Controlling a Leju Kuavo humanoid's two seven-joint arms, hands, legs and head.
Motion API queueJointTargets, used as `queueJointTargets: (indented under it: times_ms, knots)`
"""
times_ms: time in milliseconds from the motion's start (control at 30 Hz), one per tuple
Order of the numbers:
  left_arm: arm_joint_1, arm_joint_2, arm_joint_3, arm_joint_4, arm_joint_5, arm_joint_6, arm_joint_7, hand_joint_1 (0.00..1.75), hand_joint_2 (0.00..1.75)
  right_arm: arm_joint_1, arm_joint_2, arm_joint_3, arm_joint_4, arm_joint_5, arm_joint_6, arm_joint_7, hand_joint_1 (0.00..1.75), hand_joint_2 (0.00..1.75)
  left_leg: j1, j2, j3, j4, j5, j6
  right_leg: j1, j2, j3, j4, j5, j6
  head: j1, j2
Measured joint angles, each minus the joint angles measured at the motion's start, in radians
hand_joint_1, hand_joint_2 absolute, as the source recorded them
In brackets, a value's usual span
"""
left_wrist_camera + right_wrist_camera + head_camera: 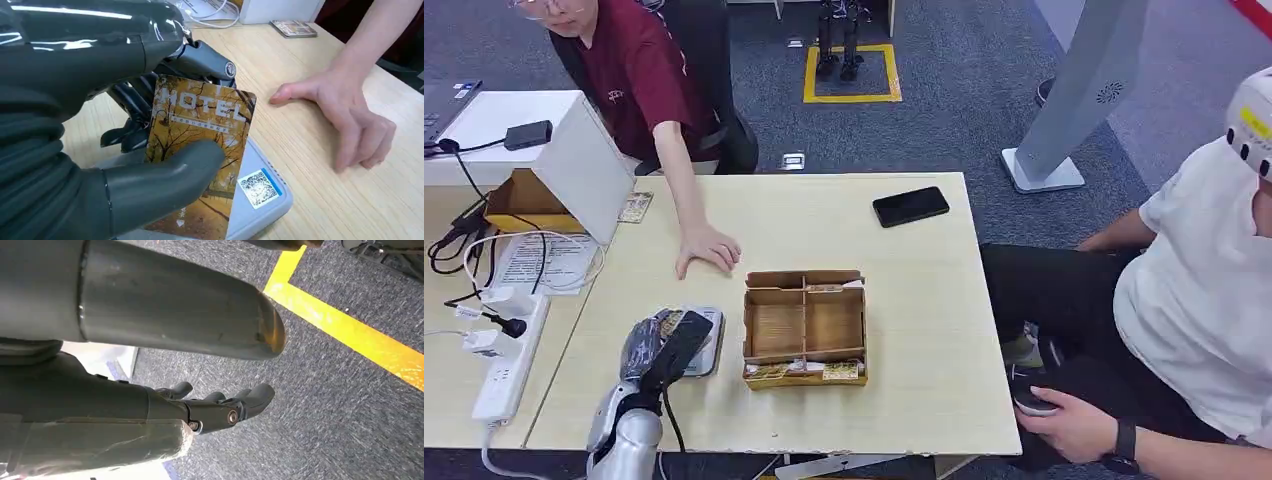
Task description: Pass the card to the sensor for recognition and then transmit it.
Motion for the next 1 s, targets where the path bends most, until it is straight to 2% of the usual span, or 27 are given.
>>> queueJointTargets:
  times_ms: [1000]
  knots:
    - [-0.001, -0.011, 0.000, 0.045, -0.019, 0.015, 0.005, 1.75, 1.75, -0.004, 0.005, 0.025, -0.002, 0.000, -0.014, -0.019, 0.00, 0.00, 0.000, 0.000, 0.001, 0.000, 0.000, 0.000, 0.000, 0.000, 0.001, 0.000, 0.000, 0.000, 0.000, 0.000]
